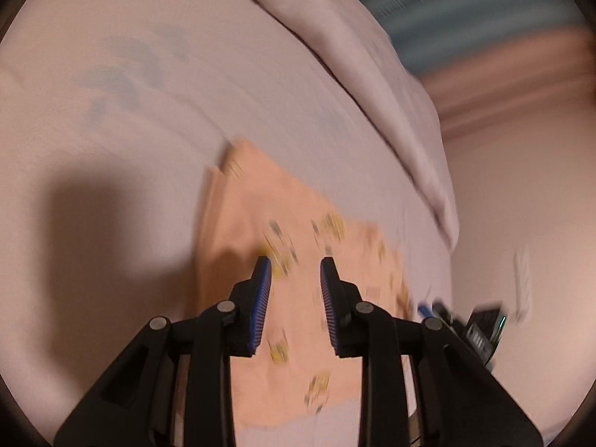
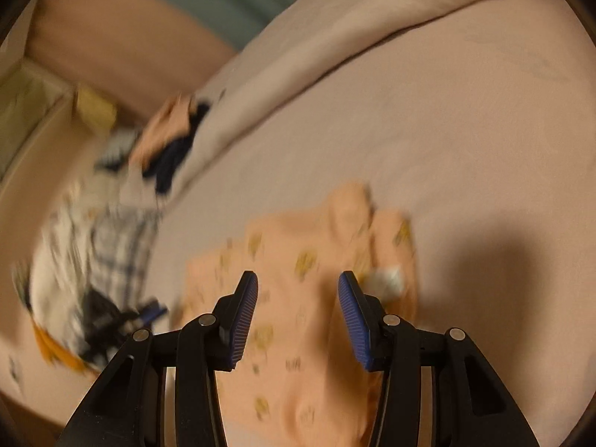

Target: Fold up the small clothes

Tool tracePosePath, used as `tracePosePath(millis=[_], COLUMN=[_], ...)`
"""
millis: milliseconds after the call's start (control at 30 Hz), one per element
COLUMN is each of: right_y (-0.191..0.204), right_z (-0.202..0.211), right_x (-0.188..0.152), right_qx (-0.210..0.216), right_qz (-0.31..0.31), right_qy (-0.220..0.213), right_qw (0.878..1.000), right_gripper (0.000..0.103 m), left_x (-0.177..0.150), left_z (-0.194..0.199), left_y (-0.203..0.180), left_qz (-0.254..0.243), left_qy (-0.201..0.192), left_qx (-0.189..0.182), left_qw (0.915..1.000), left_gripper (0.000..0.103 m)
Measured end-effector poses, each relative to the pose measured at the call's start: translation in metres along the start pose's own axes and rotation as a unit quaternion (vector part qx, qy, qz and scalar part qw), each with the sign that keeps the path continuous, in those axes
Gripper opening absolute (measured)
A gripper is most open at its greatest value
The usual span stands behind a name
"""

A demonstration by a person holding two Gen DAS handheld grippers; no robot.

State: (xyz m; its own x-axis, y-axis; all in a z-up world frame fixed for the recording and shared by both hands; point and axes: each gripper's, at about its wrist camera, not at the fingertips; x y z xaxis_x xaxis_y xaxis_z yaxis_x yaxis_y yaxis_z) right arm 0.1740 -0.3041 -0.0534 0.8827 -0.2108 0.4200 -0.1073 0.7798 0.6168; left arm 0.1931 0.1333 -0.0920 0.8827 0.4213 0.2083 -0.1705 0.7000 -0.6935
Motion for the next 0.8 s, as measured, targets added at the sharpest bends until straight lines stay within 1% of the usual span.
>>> tracePosePath(millis=[67,133,167,200,267,300,333,367,400,500,600,667,700,733,800], right_y=[0.012,0.02,0.025,0.027,0.024,0.017,0.012,0.01,0.008,0.006,0.006,0.016,0.022,0.027,0.035], right_z=[-0.01,-0.015,-0.018,-0.019,-0.023,-0.024,-0.025,-0.02,-0.015,-0.005,0.005,0.011,0.011,0.013,0.014], right_x=[-0.013,-0.027,-0.032,-0.039,-0.052,-0.058,-0.066,-0.073,-0.08,-0.09,-0.093,-0.096,-0.097,-0.097,-0.096], right_qx=[-0.009,-0.021,-0.037,-0.061,-0.102,-0.121,-0.143,-0.151,-0.154,-0.154,-0.157,-0.16,-0.161,-0.158,-0.145], right_qz=[0.024,0.052,0.066,0.08,0.095,0.091,0.091,0.097,0.097,0.095,0.093,0.106,0.113,0.12,0.135], right_qy=[0.019,0.032,0.039,0.046,0.071,0.092,0.102,0.098,0.108,0.115,0.119,0.109,0.1,0.089,0.065], right_qw=[0.999,0.998,0.996,0.994,0.988,0.984,0.98,0.979,0.977,0.977,0.976,0.975,0.975,0.976,0.978], right_gripper=[0.048,0.048,0.048,0.048,0.048,0.034,0.029,0.029,0.029,0.029,0.029,0.03,0.03,0.03,0.03], left_x=[-0.018,-0.036,-0.038,-0.048,-0.067,-0.073,-0.083,-0.088,-0.095,-0.106,-0.106,-0.108,-0.11,-0.116,-0.118], left_z=[-0.01,-0.018,-0.024,-0.028,-0.035,-0.035,-0.032,-0.031,-0.028,-0.017,-0.007,0.002,0.007,0.01,0.008], left_y=[-0.014,-0.017,-0.018,-0.018,-0.012,-0.003,0.005,0.009,0.015,0.025,0.026,0.021,0.018,0.012,-0.004], left_qz=[-0.044,-0.074,-0.084,-0.1,-0.121,-0.127,-0.133,-0.131,-0.128,-0.124,-0.107,-0.111,-0.12,-0.126,-0.141], left_qy=[0.014,0.021,0.023,0.026,0.037,0.042,0.05,0.056,0.058,0.06,0.063,0.06,0.054,0.05,0.035], left_qx=[0.025,0.041,0.053,0.072,0.091,0.092,0.091,0.089,0.083,0.066,0.057,0.063,0.073,0.078,0.082], left_qw=[0.9986,0.9962,0.9948,0.9921,0.9878,0.9866,0.9857,0.9858,0.9866,0.9883,0.9906,0.99,0.9886,0.9876,0.986], left_gripper=[0.032,0.033,0.033,0.033,0.033,0.033,0.033,0.033,0.033,0.033,0.033,0.033,0.034,0.034,0.037])
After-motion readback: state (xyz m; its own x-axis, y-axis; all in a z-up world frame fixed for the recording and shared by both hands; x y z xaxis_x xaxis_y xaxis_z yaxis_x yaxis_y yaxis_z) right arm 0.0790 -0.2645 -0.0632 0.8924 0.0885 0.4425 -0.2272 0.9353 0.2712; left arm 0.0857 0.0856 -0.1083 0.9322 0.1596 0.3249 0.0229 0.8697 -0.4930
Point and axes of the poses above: each gripper's, at about its wrist camera, not at the fingertips, and z roughly against the way its jaws point, y to its left, x to its top, and after that the axes turned 3 degrees about y, right-handed
